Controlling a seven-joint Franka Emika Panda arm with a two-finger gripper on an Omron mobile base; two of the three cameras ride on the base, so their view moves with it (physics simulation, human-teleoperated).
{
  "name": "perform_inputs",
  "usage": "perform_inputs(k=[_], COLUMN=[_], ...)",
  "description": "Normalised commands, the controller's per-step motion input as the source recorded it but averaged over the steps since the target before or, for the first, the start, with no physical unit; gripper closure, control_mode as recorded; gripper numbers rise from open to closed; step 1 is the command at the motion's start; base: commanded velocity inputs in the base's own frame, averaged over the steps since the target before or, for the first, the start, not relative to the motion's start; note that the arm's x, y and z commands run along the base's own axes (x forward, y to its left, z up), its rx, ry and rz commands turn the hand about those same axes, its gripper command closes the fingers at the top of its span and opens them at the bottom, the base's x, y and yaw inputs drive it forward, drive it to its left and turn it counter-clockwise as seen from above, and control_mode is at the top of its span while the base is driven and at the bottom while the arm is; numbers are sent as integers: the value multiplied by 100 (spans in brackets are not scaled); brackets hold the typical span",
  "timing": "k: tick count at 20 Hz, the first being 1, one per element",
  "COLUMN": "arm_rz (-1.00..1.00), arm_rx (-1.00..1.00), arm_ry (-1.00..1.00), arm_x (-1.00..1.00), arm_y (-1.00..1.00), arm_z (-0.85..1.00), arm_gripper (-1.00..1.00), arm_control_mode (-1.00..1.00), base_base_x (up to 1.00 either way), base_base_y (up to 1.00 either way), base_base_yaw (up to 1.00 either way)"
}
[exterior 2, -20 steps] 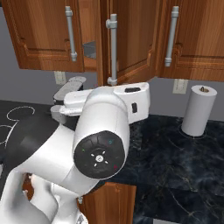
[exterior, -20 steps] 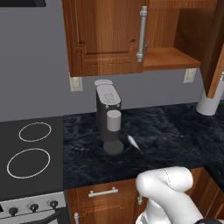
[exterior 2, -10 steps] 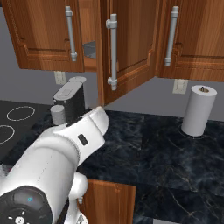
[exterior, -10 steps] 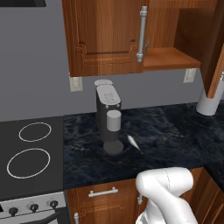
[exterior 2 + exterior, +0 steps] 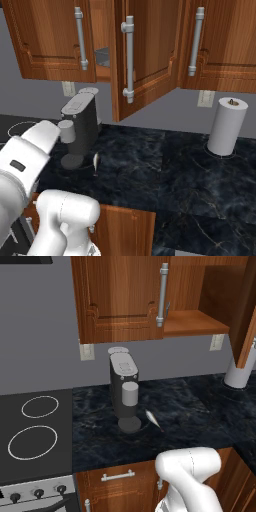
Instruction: Retrieve the tupperware from the cabinet, then place the raw meat into the tupperware to avoid contamination.
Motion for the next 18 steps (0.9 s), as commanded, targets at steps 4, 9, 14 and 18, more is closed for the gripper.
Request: perform_inputs(k=[4,9,14,18], arm_rz=[9,3,-1,-7], arm_rx=[-32,-35,-33,-26], arm_ry=[-19,-21,-9,0], arm_x=[-13,-5,31,52], arm_y=[66,65,49,15], arm_z=[7,3,-5,-14], arm_gripper=[-100,-100,-100,-100], arm_control_mode=[-100,-100,-100,-100], base_base_x=[0,0,0,0], base_base_y=[0,0,0,0], base_base_yaw=[0,0,0,0])
